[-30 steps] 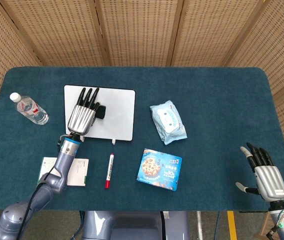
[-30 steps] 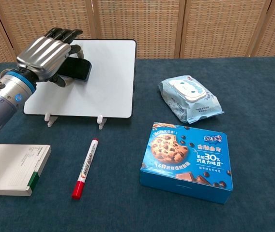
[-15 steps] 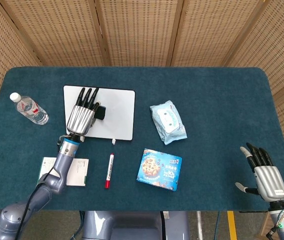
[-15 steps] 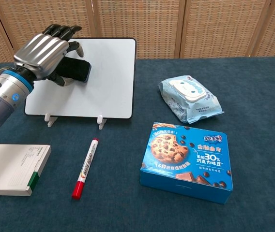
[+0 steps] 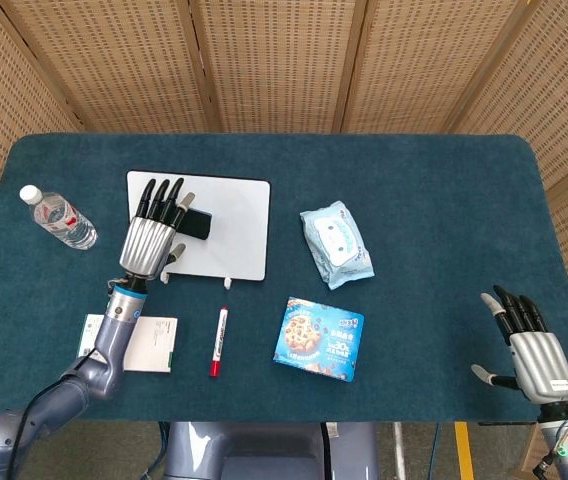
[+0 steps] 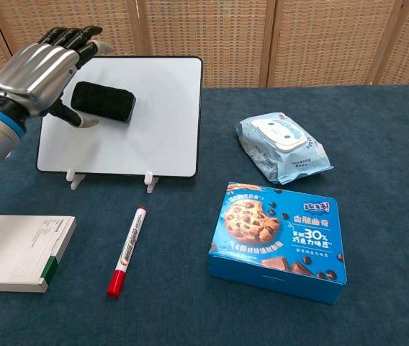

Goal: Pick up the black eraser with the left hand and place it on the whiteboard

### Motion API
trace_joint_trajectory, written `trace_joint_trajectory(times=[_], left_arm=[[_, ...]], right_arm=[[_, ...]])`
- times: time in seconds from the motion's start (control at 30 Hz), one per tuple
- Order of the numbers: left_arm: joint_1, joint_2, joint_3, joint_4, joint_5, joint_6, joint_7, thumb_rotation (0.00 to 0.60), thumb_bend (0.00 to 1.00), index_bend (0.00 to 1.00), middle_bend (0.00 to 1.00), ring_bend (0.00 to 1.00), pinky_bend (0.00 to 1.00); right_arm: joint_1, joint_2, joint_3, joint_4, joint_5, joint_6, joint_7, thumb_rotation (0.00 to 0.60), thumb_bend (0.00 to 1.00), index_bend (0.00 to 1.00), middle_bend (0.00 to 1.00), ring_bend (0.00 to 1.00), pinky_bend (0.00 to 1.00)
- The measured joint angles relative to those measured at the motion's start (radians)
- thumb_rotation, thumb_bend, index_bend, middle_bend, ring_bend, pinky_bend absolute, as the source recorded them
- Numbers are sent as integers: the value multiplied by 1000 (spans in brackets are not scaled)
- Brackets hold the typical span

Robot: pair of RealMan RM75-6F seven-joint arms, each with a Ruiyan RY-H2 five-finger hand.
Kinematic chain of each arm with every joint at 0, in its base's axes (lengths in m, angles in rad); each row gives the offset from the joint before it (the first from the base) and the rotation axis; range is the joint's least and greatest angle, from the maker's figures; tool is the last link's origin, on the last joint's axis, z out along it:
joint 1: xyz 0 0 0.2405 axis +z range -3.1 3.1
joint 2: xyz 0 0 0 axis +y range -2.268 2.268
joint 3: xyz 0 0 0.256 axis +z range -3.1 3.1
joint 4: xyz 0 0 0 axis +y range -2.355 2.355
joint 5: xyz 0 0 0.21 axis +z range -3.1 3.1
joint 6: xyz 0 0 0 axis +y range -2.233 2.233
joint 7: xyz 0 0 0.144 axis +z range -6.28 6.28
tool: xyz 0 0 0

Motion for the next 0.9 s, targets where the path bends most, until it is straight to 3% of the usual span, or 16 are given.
trace_joint_trajectory(times=[0.07, 0.27, 0.43, 0.5, 0.67, 0.9], left_arm=[[27, 33, 3, -79, -3, 19, 4, 600, 0, 0, 0, 0, 0], [145, 195, 37, -463, -21, 78, 69, 600, 0, 0, 0, 0, 0], [287, 373, 117, -804, -24, 150, 181, 600, 5, 0, 0, 0, 0], [368, 457, 176, -918, -21, 185, 232, 600, 6, 0, 0, 0, 0], [465, 569, 257, -1043, -24, 213, 285, 600, 10, 0, 0, 0, 0], [503, 656, 269, -1112, -31, 184, 269, 600, 12, 0, 0, 0, 0]], right_arm=[[-1, 0, 1, -1, -1, 4, -1, 600, 52, 0, 0, 0, 0], [-3, -1, 1, -4, 0, 7, -19, 600, 51, 0, 0, 0, 0], [-7, -3, 2, -11, 0, 16, -39, 600, 53, 0, 0, 0, 0], [-9, -4, 1, -14, -4, 21, -49, 600, 53, 0, 0, 0, 0], [-12, -5, 0, -20, -8, 28, -75, 600, 52, 0, 0, 0, 0], [-14, -5, 1, -26, 0, 24, -93, 600, 53, 0, 0, 0, 0]])
